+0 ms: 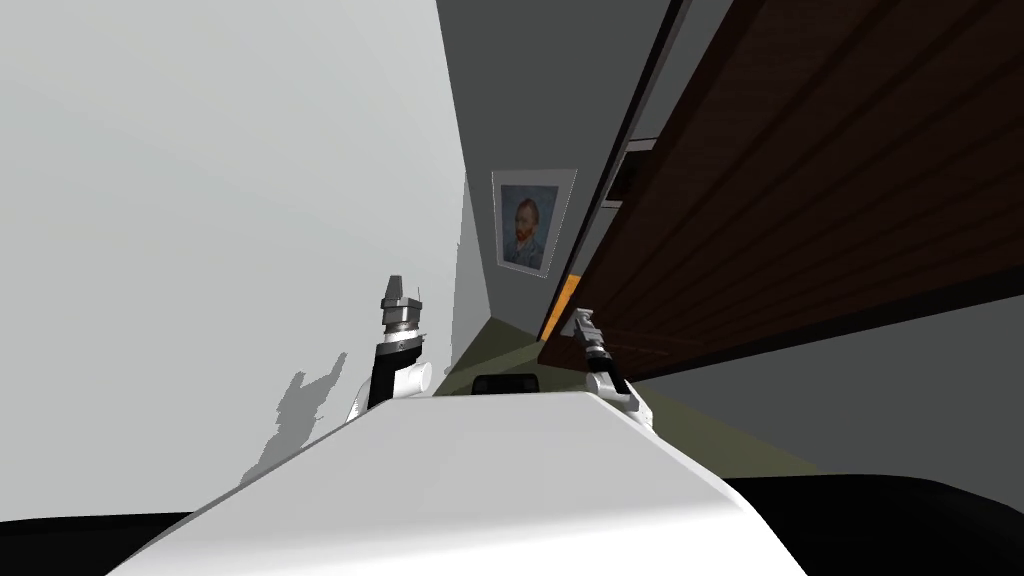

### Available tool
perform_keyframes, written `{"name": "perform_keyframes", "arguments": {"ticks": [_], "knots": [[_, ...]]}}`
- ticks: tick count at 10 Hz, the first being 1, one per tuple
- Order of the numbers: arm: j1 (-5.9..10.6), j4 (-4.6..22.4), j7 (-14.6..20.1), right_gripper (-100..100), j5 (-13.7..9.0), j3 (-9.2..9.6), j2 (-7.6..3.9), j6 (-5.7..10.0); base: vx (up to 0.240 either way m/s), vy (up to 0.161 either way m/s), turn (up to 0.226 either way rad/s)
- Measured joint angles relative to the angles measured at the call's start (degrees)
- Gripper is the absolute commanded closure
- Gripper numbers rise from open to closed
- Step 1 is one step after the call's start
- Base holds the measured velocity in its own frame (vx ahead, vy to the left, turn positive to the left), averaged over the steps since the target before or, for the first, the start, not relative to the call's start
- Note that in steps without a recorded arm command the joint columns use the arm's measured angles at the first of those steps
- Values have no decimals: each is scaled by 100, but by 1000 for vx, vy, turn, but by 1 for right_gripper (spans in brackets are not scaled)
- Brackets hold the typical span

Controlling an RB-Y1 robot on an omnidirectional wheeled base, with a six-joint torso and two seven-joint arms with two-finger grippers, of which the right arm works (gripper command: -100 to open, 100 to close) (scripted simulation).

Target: Pull the door open

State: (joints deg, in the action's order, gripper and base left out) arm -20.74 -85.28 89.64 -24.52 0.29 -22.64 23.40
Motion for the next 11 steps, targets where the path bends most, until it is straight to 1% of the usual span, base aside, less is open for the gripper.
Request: {"name": "perform_keyframes", "arguments": {"ticks": [1,3,4,5,6,8,9,11], "knots": [[-63,-29,73,100,11,61,-77,41,-250,-93,165],[-122,-59,209,100,35,167,-213,146,-256,-37,105],[-160,-75,268,100,45,210,-280,186,-107,-14,24],[-180,-61,281,100,49,235,-279,181,-184,-38,160],[-214,-53,332,100,58,257,-349,221,-255,-65,176],[-270,-53,467,100,89,332,-488,357,-245,-63,137],[-309,-50,547,100,106,376,-579,437,-240,-77,147],[-410,-85,687,100,143,469,-728,545,-245,-74,146]]}}
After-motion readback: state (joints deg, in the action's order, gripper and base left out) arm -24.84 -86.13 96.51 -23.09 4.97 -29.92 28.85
